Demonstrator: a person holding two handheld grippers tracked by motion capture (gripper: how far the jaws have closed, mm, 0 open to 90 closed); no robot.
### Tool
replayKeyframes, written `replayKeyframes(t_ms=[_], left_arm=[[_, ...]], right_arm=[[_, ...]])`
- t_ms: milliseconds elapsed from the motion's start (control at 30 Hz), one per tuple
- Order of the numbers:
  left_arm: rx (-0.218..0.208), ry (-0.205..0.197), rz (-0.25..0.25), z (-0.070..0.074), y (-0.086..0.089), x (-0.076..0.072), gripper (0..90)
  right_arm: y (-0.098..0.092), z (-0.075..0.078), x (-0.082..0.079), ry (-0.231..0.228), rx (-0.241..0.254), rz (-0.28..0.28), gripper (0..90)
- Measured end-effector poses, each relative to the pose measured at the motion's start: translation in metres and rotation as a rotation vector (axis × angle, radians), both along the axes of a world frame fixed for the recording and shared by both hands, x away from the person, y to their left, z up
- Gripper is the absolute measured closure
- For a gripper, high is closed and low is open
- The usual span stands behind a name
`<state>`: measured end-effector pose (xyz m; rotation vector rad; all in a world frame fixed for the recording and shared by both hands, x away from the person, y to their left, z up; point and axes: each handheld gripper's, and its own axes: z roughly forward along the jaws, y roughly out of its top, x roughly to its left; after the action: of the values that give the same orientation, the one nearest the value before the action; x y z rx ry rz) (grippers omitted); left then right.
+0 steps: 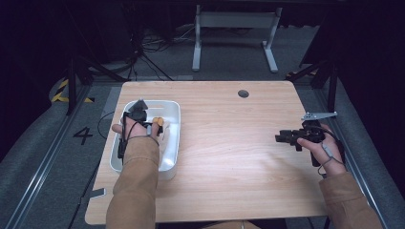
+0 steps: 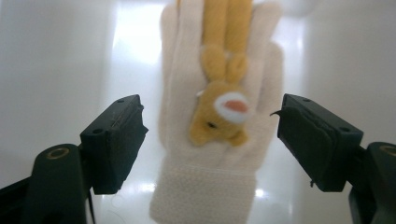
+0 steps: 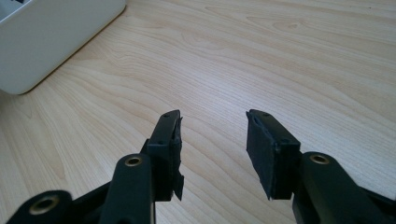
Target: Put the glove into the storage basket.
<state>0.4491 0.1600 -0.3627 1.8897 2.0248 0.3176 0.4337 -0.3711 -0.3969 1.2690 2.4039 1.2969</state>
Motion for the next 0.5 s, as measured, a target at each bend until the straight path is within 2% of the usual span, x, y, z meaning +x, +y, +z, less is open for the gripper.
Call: replayKeyframes(t_ms=[67, 133, 167, 200, 267, 367, 500], left_arm=[[0.003, -0.017, -0.033, 0.011, -0.002, -0.002, 24.7], [0.012, -0.06, -0.07, 0.021, -0.004, -0.005, 23.6], [-0.002, -0.104, -0.108, 0.032, -0.008, -0.009, 24.4], [-0.002, -0.104, -0.108, 0.032, -0.008, -0.009, 24.8], [-0.023, -0.161, -0.153, 0.045, -0.013, -0.015, 25.1], [-0.029, -0.204, -0.198, 0.059, -0.02, -0.023, 27.2], [-0.04, -0.233, -0.278, 0.071, -0.032, -0.031, 29.3]], right_arm=[[-0.001, 0.0, 0.0, 0.0, 0.002, 0.0, 56.2], [-0.002, 0.001, 0.001, -0.004, 0.005, -0.001, 55.9], [-0.002, 0.001, 0.002, -0.004, 0.006, -0.002, 55.9], [-0.002, 0.001, 0.002, -0.004, 0.006, -0.002, 55.9], [-0.003, 0.001, 0.002, -0.008, 0.005, -0.003, 55.6], [-0.002, 0.001, 0.002, -0.008, 0.001, -0.002, 55.7], [-0.003, 0.002, 0.001, -0.007, 0.003, -0.004, 55.8]])
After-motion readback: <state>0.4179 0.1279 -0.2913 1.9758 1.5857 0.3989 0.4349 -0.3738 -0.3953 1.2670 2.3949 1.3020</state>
